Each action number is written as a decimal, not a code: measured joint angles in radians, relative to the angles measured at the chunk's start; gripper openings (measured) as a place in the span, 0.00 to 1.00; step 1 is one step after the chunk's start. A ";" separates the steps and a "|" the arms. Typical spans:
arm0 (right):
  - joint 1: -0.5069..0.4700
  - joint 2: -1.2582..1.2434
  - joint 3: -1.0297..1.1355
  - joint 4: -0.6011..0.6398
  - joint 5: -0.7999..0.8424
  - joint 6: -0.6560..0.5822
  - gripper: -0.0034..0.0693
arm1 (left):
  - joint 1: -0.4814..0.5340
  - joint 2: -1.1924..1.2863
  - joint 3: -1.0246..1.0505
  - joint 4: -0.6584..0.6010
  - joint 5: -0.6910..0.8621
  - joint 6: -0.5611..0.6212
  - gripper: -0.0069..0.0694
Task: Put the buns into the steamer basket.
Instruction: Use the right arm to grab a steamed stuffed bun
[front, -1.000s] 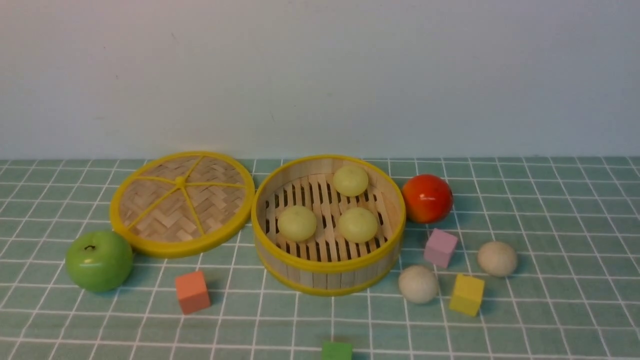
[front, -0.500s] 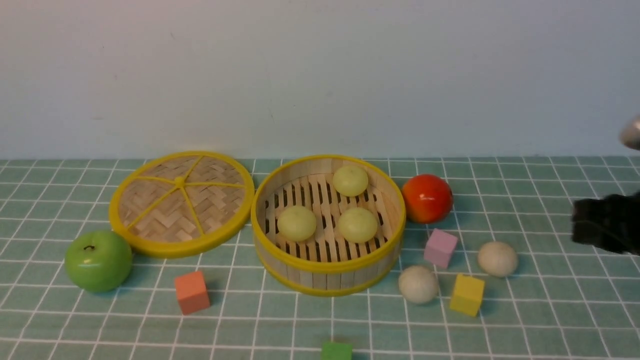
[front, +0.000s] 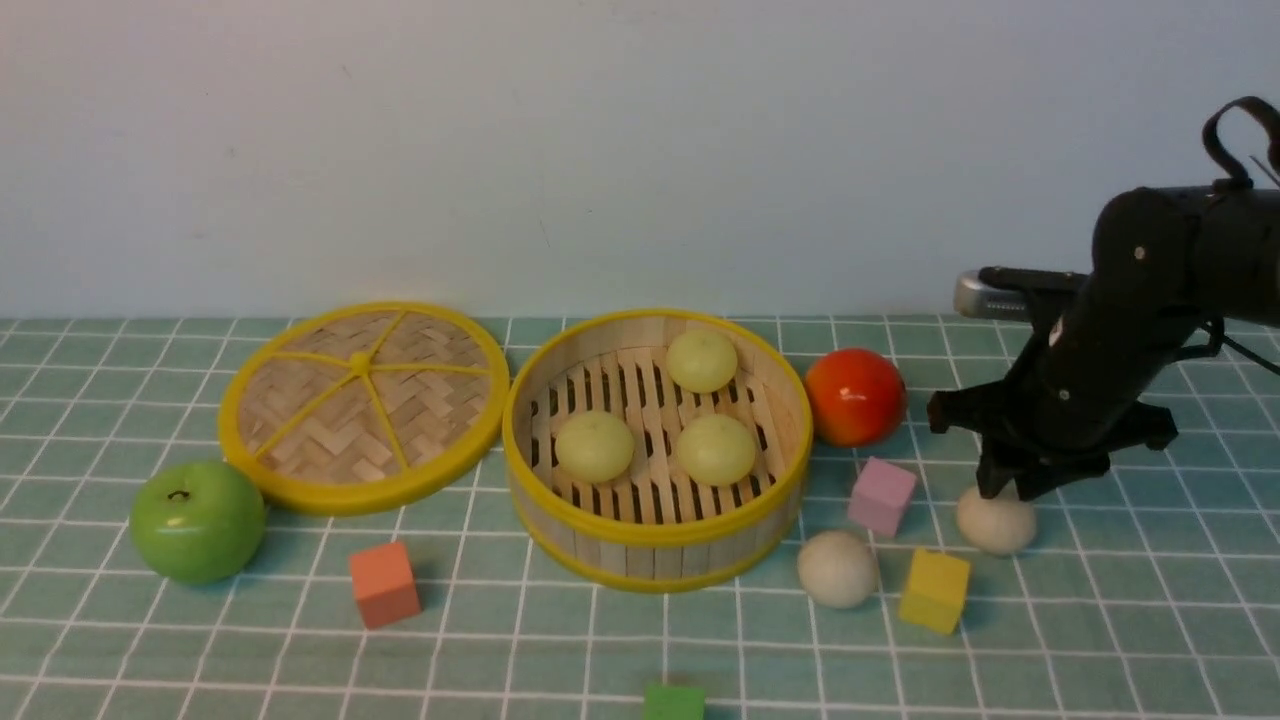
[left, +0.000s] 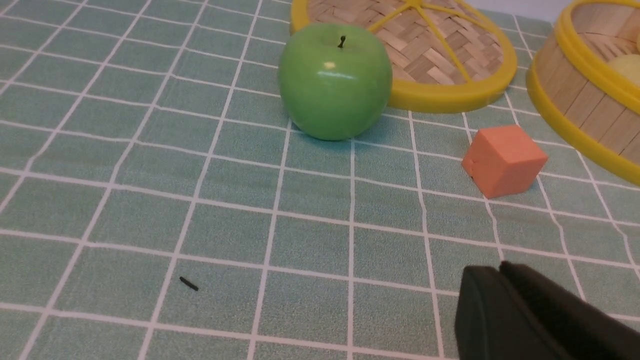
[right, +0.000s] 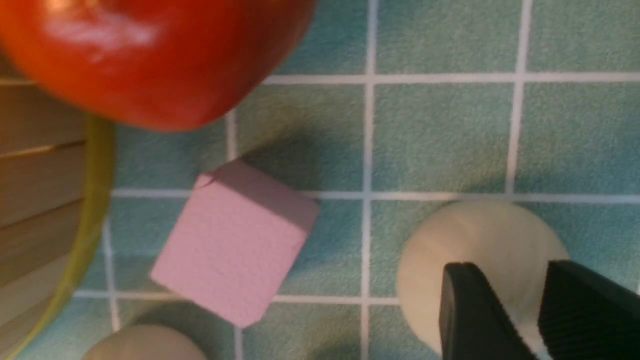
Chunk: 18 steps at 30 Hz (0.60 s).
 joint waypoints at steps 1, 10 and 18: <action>0.001 0.002 -0.003 -0.008 0.004 0.008 0.38 | 0.000 0.000 0.000 0.000 0.000 0.000 0.14; 0.001 0.036 -0.005 -0.018 0.015 0.016 0.36 | 0.000 0.000 0.000 0.000 0.000 0.000 0.16; 0.001 0.022 -0.008 -0.018 0.039 0.016 0.06 | 0.000 0.000 0.000 0.000 0.000 0.000 0.17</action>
